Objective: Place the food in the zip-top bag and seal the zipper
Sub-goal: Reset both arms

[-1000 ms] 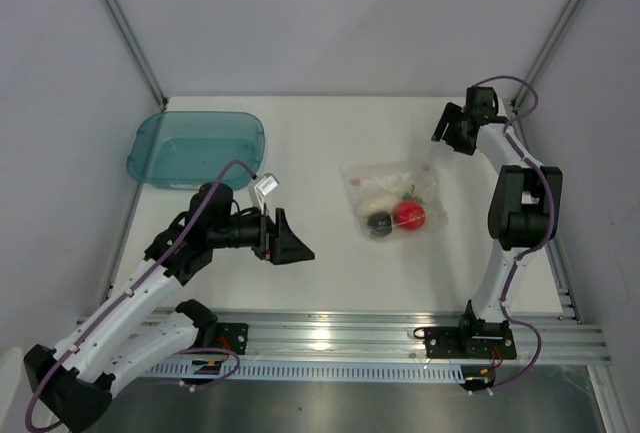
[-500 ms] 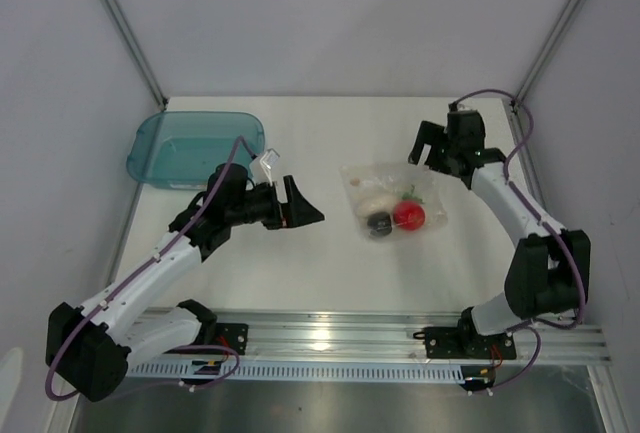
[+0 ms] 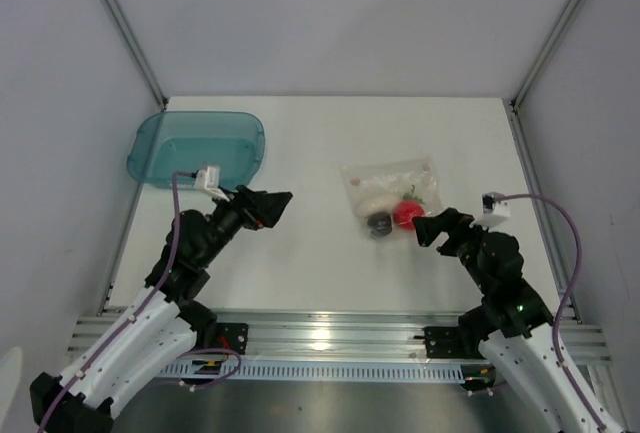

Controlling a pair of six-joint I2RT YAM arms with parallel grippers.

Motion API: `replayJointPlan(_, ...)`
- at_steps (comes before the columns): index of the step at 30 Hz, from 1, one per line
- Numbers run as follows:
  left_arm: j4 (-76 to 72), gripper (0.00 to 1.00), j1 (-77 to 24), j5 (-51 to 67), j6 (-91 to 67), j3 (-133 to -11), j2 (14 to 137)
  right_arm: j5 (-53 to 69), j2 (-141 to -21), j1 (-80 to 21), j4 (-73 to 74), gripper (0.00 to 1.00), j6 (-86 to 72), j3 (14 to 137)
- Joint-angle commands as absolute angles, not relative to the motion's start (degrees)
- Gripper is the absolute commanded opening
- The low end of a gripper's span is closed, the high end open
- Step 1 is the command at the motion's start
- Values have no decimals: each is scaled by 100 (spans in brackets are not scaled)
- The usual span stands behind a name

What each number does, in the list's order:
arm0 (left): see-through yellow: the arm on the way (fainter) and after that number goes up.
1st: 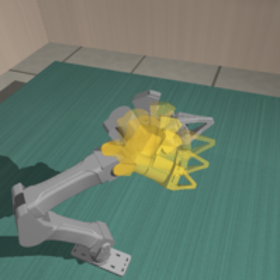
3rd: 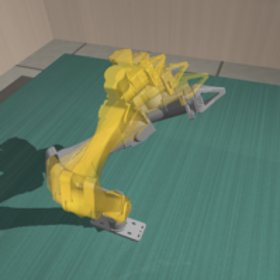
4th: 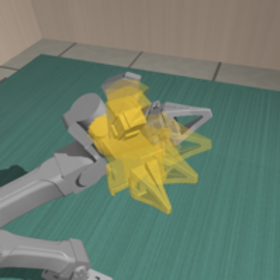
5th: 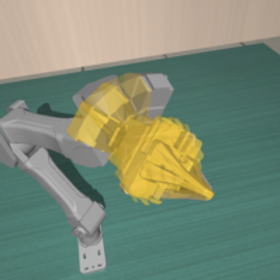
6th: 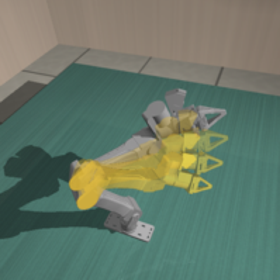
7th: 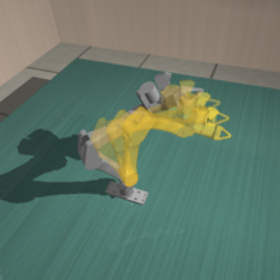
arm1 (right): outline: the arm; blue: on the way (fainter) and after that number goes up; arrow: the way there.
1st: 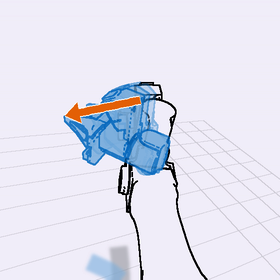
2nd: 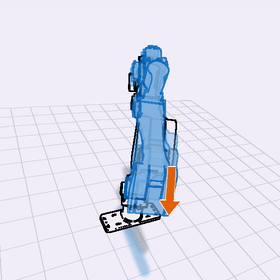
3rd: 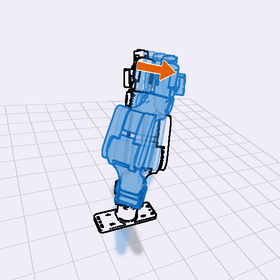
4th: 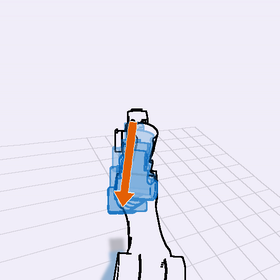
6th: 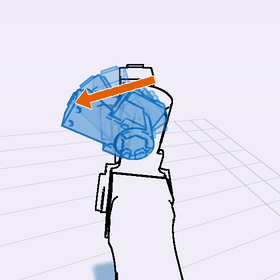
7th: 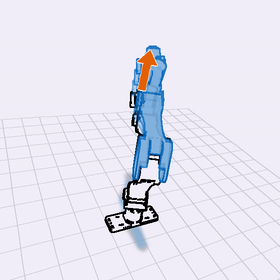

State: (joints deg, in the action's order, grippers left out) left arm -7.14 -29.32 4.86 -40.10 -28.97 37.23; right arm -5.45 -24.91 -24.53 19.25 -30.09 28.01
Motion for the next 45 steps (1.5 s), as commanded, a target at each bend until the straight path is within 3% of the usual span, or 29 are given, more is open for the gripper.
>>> replayJointPlan(1,-1143,100,-2900,-148,-4051,-2234,2896,-852,-1427,-2522,2248,99,-3524,2216)
replayJointPlan(5,-994,100,-2900,-403,-4201,-1470,1963,-896,-221,-2575,2452,100,-3910,1890)
replayJointPlan(13,-651,100,-2900,-352,-4588,-757,898,-1485,-247,-2760,2742,99,-4174,1882)
replayJointPlan(24,-694,99,-2900,166,-5571,675,-1473,-282,-211,-2769,1673,100,-4306,802)
replayJointPlan(40,-1055,99,-2892,1019,-5923,1011,-1476,-334,-237,-2795,326,99,-4798,-421)
replayJointPlan(45,-923,99,-2892,1178,-6038,1011,-1503,-562,-255,-2795,676,99,-5027,-483)
